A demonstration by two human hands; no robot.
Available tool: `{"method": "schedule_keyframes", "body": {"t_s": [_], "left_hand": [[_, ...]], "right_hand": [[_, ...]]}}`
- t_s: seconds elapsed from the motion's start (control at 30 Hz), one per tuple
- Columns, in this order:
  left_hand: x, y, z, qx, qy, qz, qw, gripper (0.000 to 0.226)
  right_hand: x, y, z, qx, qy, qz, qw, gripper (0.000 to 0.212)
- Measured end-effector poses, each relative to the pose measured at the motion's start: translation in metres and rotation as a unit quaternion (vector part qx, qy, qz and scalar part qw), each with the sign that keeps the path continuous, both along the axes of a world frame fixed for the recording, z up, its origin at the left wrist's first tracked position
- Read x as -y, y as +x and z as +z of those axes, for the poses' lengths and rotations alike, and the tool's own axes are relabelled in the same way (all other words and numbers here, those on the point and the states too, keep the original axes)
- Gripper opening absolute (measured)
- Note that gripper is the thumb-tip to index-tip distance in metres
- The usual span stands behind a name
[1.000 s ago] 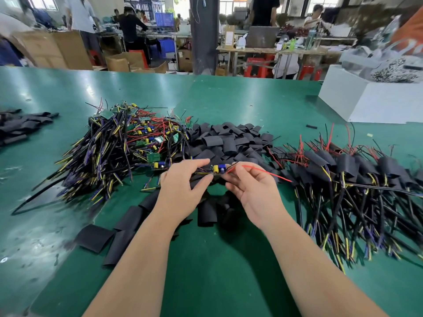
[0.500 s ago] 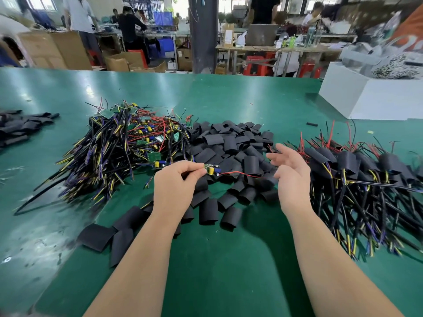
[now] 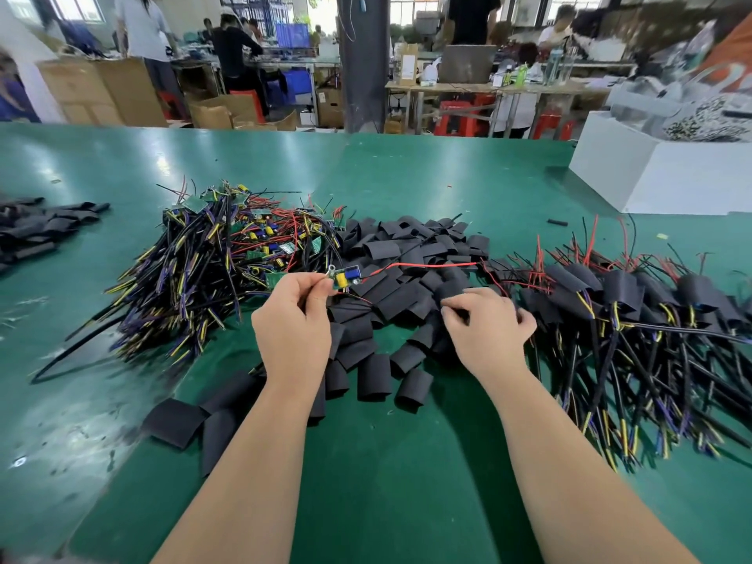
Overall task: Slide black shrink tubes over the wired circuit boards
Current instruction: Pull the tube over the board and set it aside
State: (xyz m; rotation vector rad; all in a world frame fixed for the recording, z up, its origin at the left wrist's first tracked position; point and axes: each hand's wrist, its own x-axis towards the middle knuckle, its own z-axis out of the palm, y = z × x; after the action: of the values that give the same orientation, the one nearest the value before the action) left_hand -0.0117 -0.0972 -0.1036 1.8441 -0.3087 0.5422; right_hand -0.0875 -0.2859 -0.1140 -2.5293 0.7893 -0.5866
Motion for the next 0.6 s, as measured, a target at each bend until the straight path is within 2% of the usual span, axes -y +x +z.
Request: {"method": "schedule_keyframes", "body": {"t_s": [0.07, 0.13, 0.2, 0.3, 0.33, 0.4, 0.43, 0.47, 0.5, 0.53, 0.57, 0.6], "left_hand": [[0.000, 0.001, 0.000, 0.006, 0.002, 0.001, 1.000, 0.008], [0.000, 0.001, 0.000, 0.008, 0.005, 0.003, 1.000, 0.010], [-0.001, 0.002, -0.001, 0.006, 0.006, -0.001, 1.000, 0.010], [0.000, 0.003, -0.001, 0.006, 0.016, -0.006, 1.000, 0.010], [0.000, 0.003, -0.001, 0.008, 0.019, -0.006, 1.000, 0.009], [0.000, 0.002, -0.001, 0.013, 0.023, -0.007, 1.000, 0.009], [0.000, 0.002, -0.001, 0.014, 0.023, -0.008, 1.000, 0.008], [0.000, 0.002, 0.000, 0.015, 0.022, -0.008, 1.000, 0.008], [0.000, 0.002, 0.000, 0.016, 0.022, -0.008, 1.000, 0.008], [-0.001, 0.002, 0.000, 0.017, 0.022, -0.008, 1.000, 0.008], [-0.001, 0.001, 0.000, 0.018, 0.021, -0.008, 1.000, 0.009], [-0.001, 0.001, 0.001, 0.018, 0.020, -0.008, 1.000, 0.010]], "right_hand": [[0.003, -0.002, 0.002, 0.074, 0.010, 0.004, 0.997, 0.005], [0.004, -0.003, 0.003, 0.126, 0.085, 0.041, 0.988, 0.023], [0.004, -0.004, 0.004, 0.110, 0.119, 0.053, 0.985, 0.036], [0.004, -0.006, 0.004, 0.038, 0.059, 0.051, 0.996, 0.018], [0.004, -0.007, 0.005, 0.035, 0.051, 0.046, 0.997, 0.022], [0.005, -0.009, 0.006, 0.060, 0.052, 0.048, 0.996, 0.037], [0.004, -0.010, 0.009, 0.084, 0.078, 0.049, 0.992, 0.043], [0.004, -0.010, 0.011, 0.123, 0.146, 0.049, 0.980, 0.048], [0.003, -0.012, 0.015, 0.178, 0.259, 0.053, 0.948, 0.051], [0.003, -0.013, 0.018, 0.239, 0.396, 0.059, 0.885, 0.054], [0.004, -0.014, 0.021, 0.285, 0.516, 0.060, 0.805, 0.052], [0.006, -0.015, 0.022, 0.315, 0.603, 0.058, 0.731, 0.046]]}}
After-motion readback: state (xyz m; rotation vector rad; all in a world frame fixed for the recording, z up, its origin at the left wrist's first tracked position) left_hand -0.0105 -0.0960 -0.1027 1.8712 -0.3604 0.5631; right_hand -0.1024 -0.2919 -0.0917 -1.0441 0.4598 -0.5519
